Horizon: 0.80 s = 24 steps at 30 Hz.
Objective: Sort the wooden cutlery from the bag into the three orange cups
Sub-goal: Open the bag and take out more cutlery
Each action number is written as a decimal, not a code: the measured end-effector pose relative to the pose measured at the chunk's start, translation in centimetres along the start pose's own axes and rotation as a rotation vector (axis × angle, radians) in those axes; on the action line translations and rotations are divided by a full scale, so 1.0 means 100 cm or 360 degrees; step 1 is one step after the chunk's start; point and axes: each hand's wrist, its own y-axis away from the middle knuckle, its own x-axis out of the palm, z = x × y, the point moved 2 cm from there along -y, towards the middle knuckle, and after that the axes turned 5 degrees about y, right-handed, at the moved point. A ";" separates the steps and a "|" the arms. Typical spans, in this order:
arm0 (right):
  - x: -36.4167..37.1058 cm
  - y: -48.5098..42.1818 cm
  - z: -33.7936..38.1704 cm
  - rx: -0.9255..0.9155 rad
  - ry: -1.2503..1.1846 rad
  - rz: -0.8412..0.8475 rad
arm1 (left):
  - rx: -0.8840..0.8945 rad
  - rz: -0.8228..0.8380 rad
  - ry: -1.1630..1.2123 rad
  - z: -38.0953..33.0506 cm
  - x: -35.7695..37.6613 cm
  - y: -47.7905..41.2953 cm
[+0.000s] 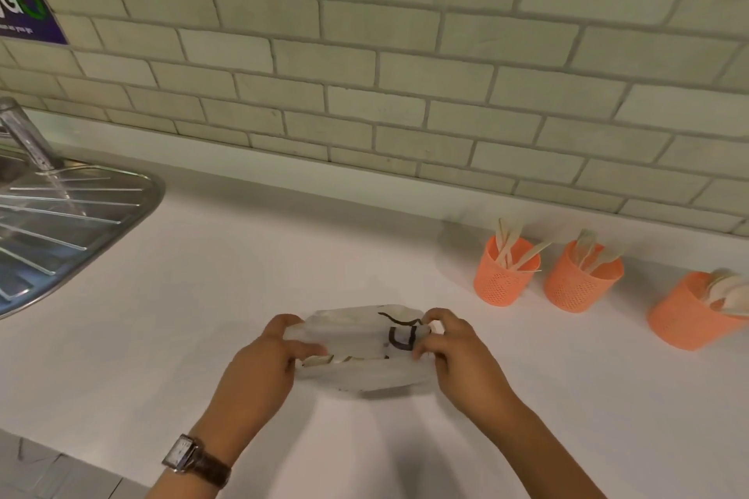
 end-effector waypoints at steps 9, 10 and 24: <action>-0.023 -0.034 0.022 0.0052 0.0438 0.0261 | -0.0154 0.0188 -0.0354 -0.023 -0.016 -0.018; -0.028 -0.039 0.024 0.0013 0.0456 0.0166 | -0.0148 0.0128 -0.0335 -0.027 -0.020 -0.020; -0.029 -0.012 0.040 -0.0109 0.0378 -0.0212 | -0.0115 0.0038 0.0036 -0.036 0.018 -0.009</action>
